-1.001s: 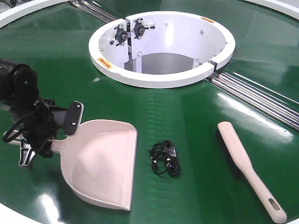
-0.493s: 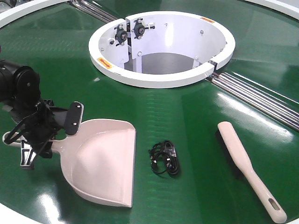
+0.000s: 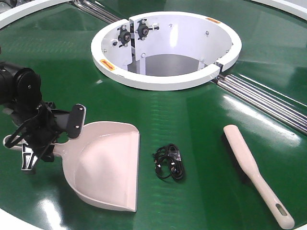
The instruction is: Clean and inspect green conveyor with broom and dustpan
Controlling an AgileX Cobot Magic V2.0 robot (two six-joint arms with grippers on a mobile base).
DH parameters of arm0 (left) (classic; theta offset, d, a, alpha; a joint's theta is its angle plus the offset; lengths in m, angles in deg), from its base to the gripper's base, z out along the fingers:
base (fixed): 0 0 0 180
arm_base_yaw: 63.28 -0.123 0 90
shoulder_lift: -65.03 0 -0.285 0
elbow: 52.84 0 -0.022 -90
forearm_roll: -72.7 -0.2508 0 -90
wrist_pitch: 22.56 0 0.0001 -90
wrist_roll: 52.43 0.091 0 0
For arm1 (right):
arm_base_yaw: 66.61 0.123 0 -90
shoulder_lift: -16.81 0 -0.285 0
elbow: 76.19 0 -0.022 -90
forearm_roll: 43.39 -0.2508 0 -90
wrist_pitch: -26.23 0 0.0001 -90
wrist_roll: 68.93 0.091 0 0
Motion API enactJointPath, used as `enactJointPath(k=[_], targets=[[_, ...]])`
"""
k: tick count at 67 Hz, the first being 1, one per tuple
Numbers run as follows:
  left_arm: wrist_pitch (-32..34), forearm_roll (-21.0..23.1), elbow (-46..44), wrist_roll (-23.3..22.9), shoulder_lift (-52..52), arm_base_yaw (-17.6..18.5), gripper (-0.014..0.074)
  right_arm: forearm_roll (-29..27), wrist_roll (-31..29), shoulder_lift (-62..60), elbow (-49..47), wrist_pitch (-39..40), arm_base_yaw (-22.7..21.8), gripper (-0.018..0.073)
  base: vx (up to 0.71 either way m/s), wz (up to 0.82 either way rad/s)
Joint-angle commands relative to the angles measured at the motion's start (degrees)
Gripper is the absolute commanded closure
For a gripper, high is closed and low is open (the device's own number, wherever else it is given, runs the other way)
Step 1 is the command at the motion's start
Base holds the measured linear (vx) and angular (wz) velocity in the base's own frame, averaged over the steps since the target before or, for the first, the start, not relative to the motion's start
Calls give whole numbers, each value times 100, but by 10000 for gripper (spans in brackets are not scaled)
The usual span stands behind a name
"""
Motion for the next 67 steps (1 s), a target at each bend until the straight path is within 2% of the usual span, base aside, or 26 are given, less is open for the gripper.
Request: enactJointPath(k=[1, 51, 58, 67], targets=[[207, 73, -160, -151, -256, 50, 604, 12, -18, -101, 122, 442, -29, 568, 0, 0], [207, 73, -160, -151, -256, 50, 604, 12, -18, -101, 122, 442, -29, 568, 0, 0], [207, 73, -160, -151, -256, 50, 604, -117, 188, -101, 110, 904, -29, 568, 0, 0], [201, 81, -160, -151, -256, 50, 604, -386, 540, -101, -13, 2033, -29, 568, 0, 0]])
